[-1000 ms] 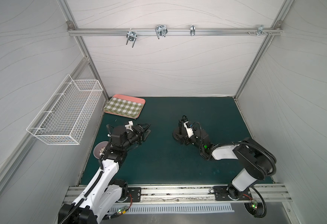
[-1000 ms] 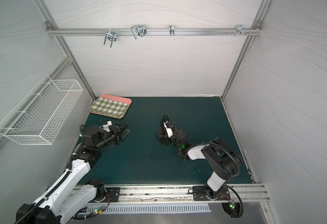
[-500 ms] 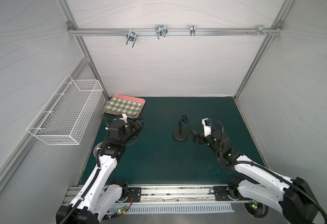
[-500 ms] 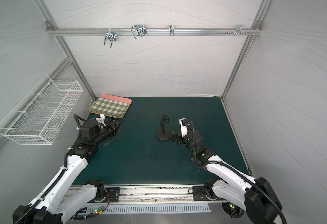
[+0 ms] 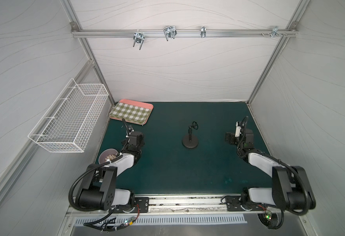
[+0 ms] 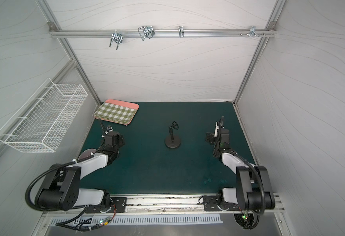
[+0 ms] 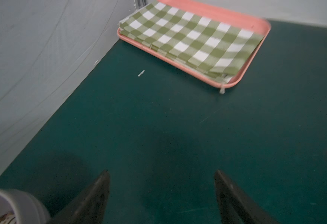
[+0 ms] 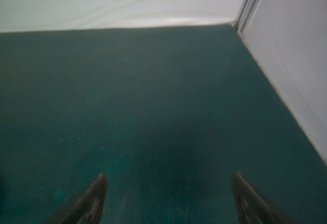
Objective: Assemble a microphone stand
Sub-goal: Reset both arms
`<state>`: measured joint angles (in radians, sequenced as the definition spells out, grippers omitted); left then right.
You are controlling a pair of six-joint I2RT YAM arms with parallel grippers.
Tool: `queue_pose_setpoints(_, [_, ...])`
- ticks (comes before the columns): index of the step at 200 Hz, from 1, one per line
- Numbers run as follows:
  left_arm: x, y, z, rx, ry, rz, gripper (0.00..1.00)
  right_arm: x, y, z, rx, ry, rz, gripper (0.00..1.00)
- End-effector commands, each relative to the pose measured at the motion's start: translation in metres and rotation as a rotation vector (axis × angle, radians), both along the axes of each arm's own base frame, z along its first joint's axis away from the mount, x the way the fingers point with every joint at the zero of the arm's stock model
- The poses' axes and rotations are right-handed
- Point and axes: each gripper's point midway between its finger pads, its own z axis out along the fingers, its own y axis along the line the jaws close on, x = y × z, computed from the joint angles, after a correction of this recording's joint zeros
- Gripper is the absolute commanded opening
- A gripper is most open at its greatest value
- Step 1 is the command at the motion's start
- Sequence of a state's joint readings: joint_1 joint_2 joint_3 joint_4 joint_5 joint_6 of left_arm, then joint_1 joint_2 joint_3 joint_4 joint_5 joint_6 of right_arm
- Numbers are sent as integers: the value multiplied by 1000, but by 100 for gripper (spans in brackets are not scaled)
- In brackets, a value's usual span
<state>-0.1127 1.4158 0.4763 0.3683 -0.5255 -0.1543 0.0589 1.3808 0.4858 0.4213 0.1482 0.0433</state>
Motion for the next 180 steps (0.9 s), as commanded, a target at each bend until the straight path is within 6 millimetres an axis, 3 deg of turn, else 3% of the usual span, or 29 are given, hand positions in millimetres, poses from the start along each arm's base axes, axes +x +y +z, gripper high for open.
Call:
queue_pose_setpoints(1, [27, 13, 43, 22, -224, 6, 86, 18, 5, 13, 78, -150, 33, 99])
queue_pose_setpoints(13, [29, 17, 31, -35, -239, -6, 89, 18, 15, 2, 71, -188, 89, 99])
queue_pose_setpoints(26, [37, 13, 29, -59, -235, -57, 100, 18, 22, -1, 45, -220, 112, 99])
queue_pose_setpoints(47, [41, 8, 24, -71, -210, -92, 100, 22, 22, -6, 35, -162, 103, 99])
queue_pose_setpoints(70, [45, -11, 14, -107, -209, -224, 100, 24, 23, -6, 20, -151, 96, 99])
queue_pose_setpoints(180, [44, -11, 16, -105, -213, -224, 100, 24, 26, -6, 6, -151, 110, 99])
